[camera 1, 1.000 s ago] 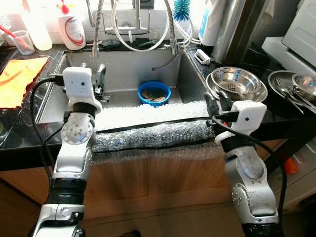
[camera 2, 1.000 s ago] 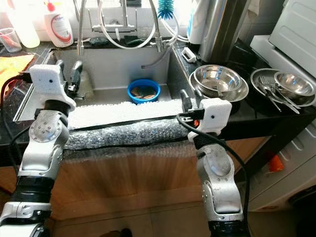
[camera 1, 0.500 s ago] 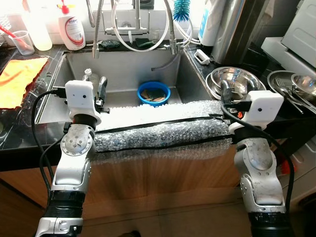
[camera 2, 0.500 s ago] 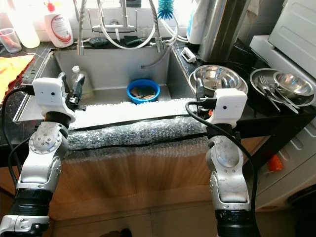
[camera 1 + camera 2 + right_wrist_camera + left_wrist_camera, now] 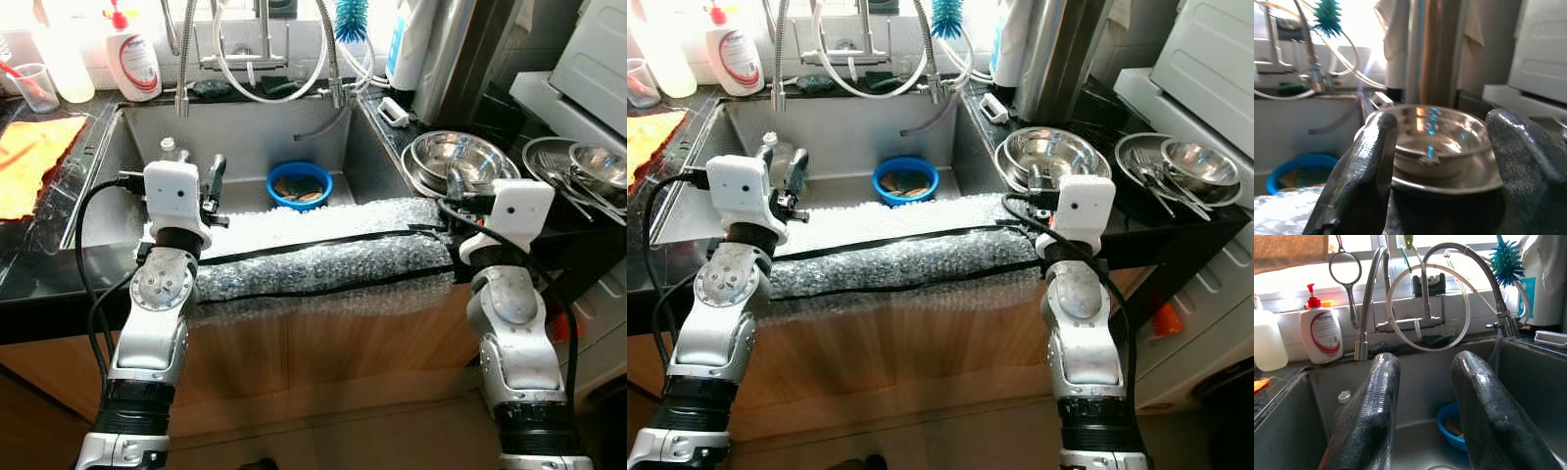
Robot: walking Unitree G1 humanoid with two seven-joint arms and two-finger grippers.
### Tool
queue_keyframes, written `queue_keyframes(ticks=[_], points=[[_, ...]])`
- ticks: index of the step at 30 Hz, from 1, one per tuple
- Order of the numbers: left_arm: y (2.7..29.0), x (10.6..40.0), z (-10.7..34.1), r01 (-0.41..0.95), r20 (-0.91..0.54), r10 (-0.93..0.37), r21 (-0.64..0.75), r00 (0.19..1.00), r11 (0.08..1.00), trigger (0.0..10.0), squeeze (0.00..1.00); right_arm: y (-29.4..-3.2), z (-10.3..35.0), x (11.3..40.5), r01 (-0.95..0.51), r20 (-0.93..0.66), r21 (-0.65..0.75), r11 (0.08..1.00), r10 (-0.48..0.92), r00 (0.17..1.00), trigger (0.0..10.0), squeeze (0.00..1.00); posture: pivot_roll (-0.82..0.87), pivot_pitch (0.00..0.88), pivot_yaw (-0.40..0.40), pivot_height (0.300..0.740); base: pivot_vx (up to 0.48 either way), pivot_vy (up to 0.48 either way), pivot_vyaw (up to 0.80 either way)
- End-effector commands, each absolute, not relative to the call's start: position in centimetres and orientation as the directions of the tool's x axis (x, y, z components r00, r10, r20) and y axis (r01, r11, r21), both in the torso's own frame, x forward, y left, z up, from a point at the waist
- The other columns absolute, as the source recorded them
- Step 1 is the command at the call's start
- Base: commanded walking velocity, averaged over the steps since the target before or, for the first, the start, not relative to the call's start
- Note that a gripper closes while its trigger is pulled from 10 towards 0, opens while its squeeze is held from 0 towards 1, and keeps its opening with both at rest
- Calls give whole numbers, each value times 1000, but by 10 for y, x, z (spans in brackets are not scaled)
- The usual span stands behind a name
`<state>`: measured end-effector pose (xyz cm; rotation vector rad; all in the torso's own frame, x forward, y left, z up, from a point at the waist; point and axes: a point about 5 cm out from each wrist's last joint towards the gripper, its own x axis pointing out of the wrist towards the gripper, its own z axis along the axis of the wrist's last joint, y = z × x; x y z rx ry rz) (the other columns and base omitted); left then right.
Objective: Kitchen organization
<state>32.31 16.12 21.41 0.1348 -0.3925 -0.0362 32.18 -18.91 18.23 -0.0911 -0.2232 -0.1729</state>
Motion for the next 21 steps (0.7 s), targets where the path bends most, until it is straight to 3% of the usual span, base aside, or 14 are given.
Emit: queue_keyframes(ticks=[1,14,15,17,18,21], points=[[160,321,216,9,385,-70,159,920,987,10000,0,-194,182,324,201,210,-53,978,-186,960,10000,0,-20,33,-18,740,0,0,0],[160,321,217,6,384,-70,164,921,986,10000,0,-194,173,329,190,147,-23,982,-185,972,10000,0,-16,42,-18,740,0,0,0],[160,321,217,6,384,-70,165,921,986,10000,0,-194,172,330,192,140,-20,981,-187,972,1255,0,-16,42,-18,740,0,0,0],[160,321,217,6,384,-70,165,921,986,10000,0,-194,172,330,192,140,-20,981,-187,972,1255,0,-16,42,-18,740,0,0,0],[160,321,217,5,384,-69,166,921,986,10000,0,-195,171,330,194,135,-19,981,-190,972,0,0,-16,43,-18,740,0,0,0],[159,321,217,5,384,-69,165,921,986,10000,0,-195,171,331,194,132,-18,981,-190,973,0,0,-16,43,-19,740,0,0,0]])
